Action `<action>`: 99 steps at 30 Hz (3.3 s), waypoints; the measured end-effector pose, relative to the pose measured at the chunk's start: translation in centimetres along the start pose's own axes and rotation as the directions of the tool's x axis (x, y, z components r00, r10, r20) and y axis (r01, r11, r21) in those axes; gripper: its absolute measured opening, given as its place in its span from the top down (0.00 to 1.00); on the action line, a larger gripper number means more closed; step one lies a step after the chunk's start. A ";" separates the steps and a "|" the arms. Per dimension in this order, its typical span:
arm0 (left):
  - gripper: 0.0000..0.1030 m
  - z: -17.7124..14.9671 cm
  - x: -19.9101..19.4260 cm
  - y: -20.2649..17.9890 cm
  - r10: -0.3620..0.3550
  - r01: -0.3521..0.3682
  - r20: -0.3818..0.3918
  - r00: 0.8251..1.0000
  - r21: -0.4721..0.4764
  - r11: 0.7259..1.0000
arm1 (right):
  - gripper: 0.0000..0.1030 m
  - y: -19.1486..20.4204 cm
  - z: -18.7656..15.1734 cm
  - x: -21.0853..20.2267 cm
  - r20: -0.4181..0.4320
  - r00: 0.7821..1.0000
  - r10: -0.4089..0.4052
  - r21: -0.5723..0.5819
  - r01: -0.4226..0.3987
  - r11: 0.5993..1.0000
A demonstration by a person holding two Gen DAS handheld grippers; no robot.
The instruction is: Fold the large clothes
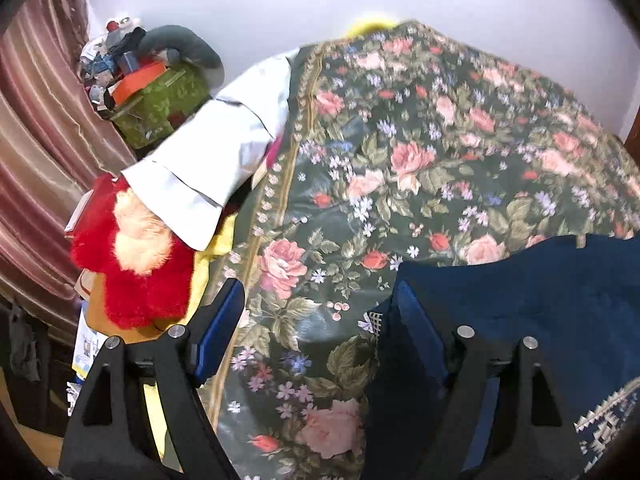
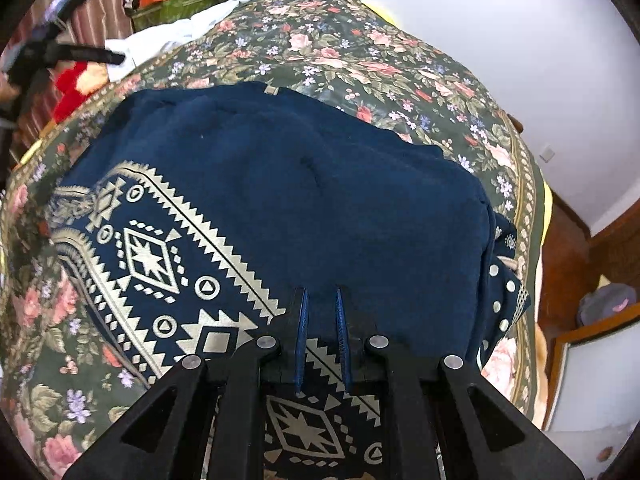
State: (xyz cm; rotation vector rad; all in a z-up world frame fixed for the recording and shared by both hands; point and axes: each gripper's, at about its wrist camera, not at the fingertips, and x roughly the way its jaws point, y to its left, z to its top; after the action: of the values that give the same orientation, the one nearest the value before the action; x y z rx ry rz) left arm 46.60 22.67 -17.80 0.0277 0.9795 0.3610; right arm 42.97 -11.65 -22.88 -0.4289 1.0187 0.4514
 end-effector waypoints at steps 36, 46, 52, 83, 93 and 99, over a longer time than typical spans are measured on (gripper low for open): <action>0.14 -18.3 -4.2 1.5 -0.316 0.272 -0.116 0.942 -0.292 0.917 | 0.00 -2.7 -2.0 -5.7 0.143 0.978 -0.154 0.123 0.136 0.983; 0.15 -20.3 -3.0 0.2 -0.663 0.511 -0.087 0.744 -0.566 0.648 | 0.00 4.6 1.0 -3.8 0.125 0.992 -0.017 0.004 0.017 1.000; 0.15 -20.0 -0.1 -1.6 -0.806 0.585 -0.018 0.591 -0.678 0.444 | 0.00 5.4 0.2 -0.3 0.048 0.999 0.004 -0.010 -0.004 1.000; 0.82 -11.8 -10.4 -1.4 -0.362 0.430 0.235 0.902 -0.417 0.801 | 0.00 9.9 3.3 0.4 0.027 0.955 0.295 0.107 -0.296 0.949; 0.82 -8.2 -14.3 -5.7 -0.345 0.417 0.265 0.900 -0.298 0.859 | 0.00 4.9 1.8 -3.2 0.048 0.916 0.397 0.233 -0.397 0.888; 0.82 -5.8 -17.9 -13.9 -0.407 0.459 0.295 0.865 -0.135 0.878 | 0.00 -3.6 -4.8 -10.5 0.183 0.949 0.255 0.348 -0.305 0.886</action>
State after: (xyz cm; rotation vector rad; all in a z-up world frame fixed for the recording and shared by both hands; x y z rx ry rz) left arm 36.83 3.27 -9.16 -0.3225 0.6596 0.0320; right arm 36.75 -18.86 -15.40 0.0945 1.0130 0.5239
